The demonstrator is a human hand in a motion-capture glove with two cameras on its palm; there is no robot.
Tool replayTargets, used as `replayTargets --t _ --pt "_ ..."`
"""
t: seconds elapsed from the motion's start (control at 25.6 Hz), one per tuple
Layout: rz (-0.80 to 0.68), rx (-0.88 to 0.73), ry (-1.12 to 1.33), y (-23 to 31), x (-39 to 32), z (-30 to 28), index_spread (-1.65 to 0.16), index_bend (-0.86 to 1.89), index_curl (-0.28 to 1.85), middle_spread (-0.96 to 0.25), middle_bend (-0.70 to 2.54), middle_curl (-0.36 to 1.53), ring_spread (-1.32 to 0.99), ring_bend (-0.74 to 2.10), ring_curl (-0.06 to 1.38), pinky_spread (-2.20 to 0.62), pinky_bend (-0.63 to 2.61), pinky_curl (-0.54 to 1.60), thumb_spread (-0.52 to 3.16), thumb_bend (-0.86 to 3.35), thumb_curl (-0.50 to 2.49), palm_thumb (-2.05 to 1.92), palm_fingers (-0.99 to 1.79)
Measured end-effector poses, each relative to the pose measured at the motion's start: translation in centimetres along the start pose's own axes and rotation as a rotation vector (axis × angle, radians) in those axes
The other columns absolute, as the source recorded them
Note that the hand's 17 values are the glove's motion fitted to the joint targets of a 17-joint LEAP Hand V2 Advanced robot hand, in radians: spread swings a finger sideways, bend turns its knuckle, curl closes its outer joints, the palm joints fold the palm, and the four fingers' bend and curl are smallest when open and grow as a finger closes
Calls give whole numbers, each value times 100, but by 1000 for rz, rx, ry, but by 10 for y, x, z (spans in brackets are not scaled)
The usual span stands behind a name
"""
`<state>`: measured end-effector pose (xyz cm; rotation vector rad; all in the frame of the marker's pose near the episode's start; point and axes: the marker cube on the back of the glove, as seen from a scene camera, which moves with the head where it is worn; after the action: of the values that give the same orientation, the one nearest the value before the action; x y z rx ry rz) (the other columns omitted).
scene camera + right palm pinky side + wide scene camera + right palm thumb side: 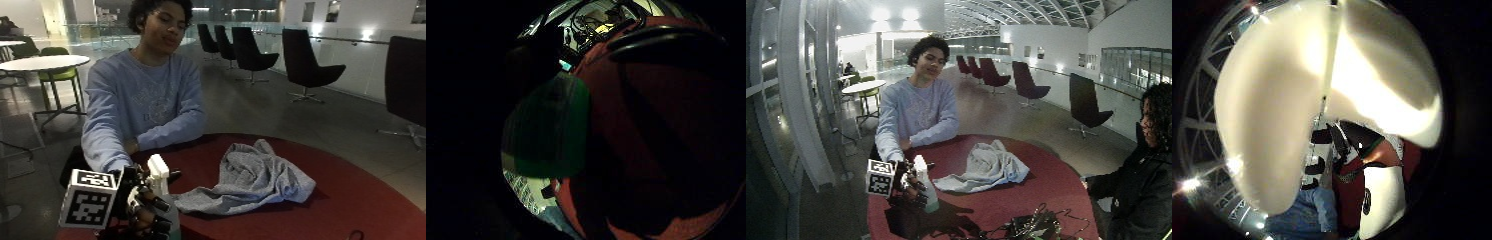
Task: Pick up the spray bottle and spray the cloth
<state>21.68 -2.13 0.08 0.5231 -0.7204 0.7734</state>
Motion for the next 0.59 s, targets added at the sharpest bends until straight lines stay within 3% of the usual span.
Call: replayTargets --t 0.39,0.59 --pt "-55 133 0 -9 5 8 -32 16 28 -5 23 39 -5 44 34 20 24 31 96 6 42 88 94" --pt "-143 38 -23 0 -24 19 -31 17 31 -6 18 39 -5 50 36 19 21 32 84 7 47 98 102"
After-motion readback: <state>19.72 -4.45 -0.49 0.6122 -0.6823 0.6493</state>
